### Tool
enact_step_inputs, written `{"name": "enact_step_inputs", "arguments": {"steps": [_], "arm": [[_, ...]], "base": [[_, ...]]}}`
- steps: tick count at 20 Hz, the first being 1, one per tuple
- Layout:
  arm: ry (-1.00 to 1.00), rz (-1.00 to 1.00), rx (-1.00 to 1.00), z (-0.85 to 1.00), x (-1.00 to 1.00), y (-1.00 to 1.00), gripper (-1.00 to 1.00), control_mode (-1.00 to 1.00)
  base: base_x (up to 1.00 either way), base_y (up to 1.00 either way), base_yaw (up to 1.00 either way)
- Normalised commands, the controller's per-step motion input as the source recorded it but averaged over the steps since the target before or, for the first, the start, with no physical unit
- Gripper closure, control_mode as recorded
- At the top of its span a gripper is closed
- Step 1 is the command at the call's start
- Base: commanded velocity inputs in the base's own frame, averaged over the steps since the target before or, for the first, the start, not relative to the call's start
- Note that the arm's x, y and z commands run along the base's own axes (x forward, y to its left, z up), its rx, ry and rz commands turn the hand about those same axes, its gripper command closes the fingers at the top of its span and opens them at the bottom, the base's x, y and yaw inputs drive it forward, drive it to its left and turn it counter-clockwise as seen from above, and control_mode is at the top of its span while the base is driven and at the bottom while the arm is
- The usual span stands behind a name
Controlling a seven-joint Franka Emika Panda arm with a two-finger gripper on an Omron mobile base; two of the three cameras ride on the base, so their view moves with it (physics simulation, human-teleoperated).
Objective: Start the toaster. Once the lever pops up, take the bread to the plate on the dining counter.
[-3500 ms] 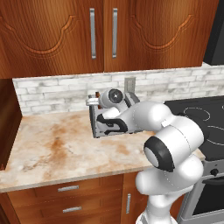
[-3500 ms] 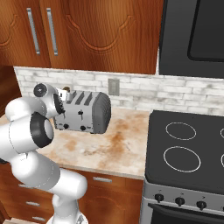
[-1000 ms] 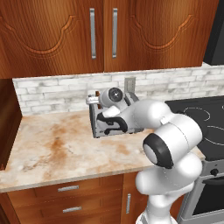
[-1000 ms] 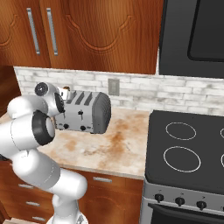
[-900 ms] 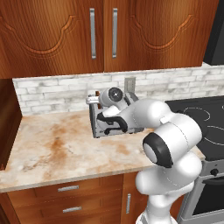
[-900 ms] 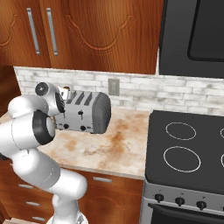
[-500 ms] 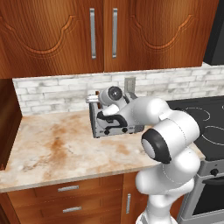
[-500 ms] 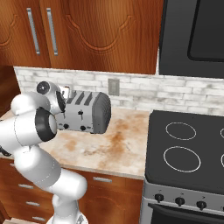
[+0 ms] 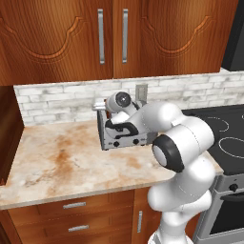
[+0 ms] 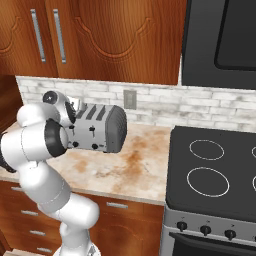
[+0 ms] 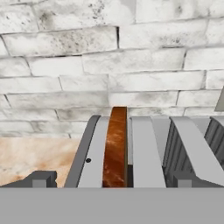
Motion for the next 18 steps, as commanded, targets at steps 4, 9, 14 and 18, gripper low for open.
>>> {"name": "enact_step_inputs", "arguments": {"steps": [4, 9, 14, 18], "arm": [[0.00, 0.00, 0.00, 0.00, 0.05, 0.00, -1.00, -1.00], [0.00, 0.00, 0.00, 0.00, 0.05, 0.00, -1.00, -1.00], [0.00, 0.00, 0.00, 0.00, 0.08, 0.00, -1.00, -1.00], [0.00, 0.00, 0.00, 0.00, 0.12, 0.00, -1.00, -1.00]], "base": [[0.00, 0.00, 0.00], [0.00, 0.00, 0.00], [0.00, 0.00, 0.00], [0.00, 0.00, 0.00]]}}
